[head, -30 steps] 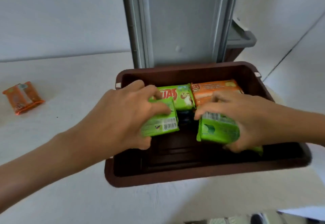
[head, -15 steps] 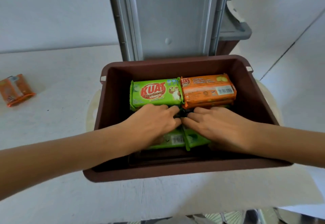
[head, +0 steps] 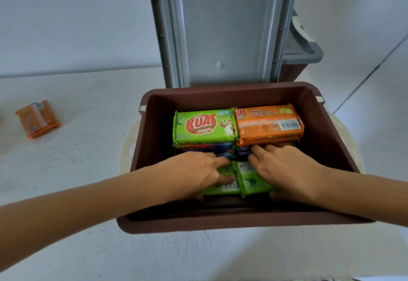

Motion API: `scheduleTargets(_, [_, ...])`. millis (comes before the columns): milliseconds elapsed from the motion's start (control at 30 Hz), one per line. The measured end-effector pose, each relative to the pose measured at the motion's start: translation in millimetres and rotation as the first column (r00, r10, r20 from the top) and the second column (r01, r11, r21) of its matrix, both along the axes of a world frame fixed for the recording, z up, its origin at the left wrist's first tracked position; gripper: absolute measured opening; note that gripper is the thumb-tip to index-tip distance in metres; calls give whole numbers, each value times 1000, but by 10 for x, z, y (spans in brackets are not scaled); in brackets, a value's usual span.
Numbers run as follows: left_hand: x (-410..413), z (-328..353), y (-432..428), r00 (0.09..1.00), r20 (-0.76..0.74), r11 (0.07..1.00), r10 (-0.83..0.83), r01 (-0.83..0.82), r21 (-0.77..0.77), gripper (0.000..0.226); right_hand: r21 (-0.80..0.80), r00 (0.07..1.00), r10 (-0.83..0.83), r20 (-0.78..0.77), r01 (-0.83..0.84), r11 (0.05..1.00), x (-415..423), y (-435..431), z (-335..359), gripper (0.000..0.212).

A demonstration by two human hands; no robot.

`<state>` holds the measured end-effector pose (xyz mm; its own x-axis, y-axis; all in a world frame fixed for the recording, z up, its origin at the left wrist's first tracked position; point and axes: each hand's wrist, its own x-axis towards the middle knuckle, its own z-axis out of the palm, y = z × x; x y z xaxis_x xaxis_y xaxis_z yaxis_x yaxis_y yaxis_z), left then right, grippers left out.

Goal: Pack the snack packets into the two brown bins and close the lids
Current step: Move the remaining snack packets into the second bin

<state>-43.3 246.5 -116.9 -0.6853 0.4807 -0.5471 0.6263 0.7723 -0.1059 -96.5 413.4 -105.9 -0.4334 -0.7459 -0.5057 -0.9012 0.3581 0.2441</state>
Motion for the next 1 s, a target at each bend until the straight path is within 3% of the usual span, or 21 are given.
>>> scheduleTargets(267, [-45,120,0,998,59,997,-2,6,-76,54,24,999,1,-35,0,1000,-46,6,-23,52])
scheduleTargets(500, [-75,95,84,996,-76,998,48,-50,-32,63,-73,1000,21,-16,-22,997,-59,-30,15,32])
scheduleTargets(900, [-28,51,58,981,-193,999,26,-22,24,58,-205,999,39,-10,-40,978,-73,4,-23,43])
scheduleTargets(1000, [-23,52,60,980,-196,1000,26,-22,22,53,-242,999,51,-20,-54,969,-102,24,-45,38])
